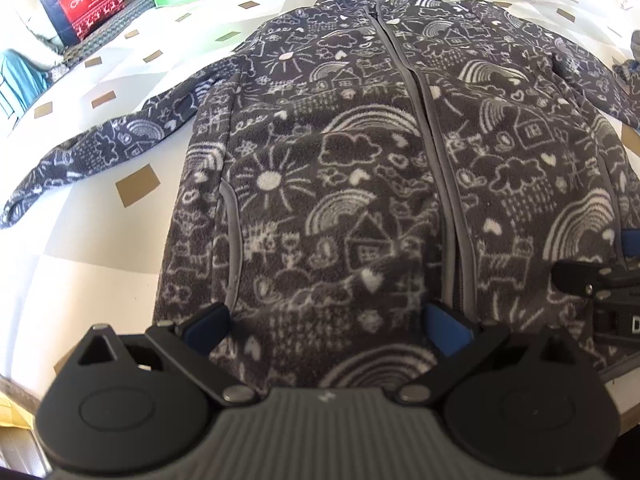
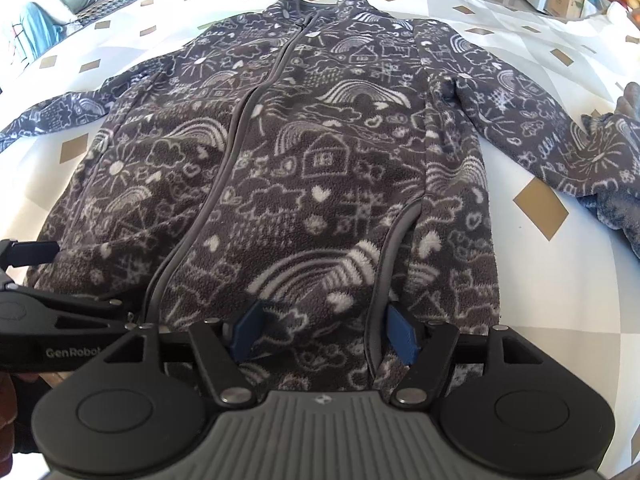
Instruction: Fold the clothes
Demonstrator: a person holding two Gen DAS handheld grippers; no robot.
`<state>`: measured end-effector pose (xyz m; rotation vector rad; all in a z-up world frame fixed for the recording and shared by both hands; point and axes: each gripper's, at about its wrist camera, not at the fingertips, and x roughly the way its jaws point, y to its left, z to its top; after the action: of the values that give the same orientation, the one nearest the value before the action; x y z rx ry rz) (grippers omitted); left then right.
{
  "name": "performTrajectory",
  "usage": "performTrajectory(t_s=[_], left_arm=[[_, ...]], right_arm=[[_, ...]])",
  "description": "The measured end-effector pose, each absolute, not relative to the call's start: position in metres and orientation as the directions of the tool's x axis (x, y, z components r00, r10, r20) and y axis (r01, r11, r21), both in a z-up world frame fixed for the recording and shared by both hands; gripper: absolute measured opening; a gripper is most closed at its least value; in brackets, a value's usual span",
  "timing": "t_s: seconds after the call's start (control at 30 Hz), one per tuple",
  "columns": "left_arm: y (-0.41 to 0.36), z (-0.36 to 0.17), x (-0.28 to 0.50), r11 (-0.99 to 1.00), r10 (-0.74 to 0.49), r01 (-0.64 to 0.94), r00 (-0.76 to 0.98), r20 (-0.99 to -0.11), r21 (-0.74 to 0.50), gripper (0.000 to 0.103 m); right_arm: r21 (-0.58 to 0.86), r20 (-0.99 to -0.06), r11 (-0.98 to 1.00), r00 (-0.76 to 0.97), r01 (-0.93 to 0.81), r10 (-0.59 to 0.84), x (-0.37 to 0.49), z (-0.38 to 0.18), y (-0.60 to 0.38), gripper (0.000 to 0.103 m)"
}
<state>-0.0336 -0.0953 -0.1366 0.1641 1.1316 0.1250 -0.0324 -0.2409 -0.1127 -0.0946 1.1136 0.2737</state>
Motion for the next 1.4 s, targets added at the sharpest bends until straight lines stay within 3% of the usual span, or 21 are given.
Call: performTrajectory(t_s=[0.17,0.37,0.73,1.07,1.4], left_arm=[[-0.104,-0.137,-0.033,0.972,0.212,0.002,0.429,-0.878,0.236,0.103],[-0.099,-0.136,-0.031,0.979,0.195,-0.032,0.408,-0.892,0.2,0.103],[-0.1,-0.103,-0.019,0.991,0.134,-0.068,0.457,-0.879,0.116,0.103],[-0.112,-0.049,0.02,0.993,0.108,-0.017,0.508,-0.854,0.115,0.103],[-0.122,-0.045,0.053,0.99,0.118,-0.002,0.55,-0.827,0.14,0.103]], right_arm=[[0.094,-0.893,0.972,0.413,-0.218,0.178,-0.031,-0.111,-0.244,0.066],[0.079,-0.916,0.972,0.369,-0.223,0.159,-0.026,-0.103,-0.245,0.066],[-0.088,-0.888,0.956,0.458,-0.281,0.052,-0.023,-0.062,-0.248,0.066],[-0.145,-0.823,0.981,0.565,-0.13,-0.047,0.005,-0.025,-0.273,0.066],[-0.141,-0.822,0.989,0.562,-0.048,-0.09,0.027,-0.021,-0.279,0.066]])
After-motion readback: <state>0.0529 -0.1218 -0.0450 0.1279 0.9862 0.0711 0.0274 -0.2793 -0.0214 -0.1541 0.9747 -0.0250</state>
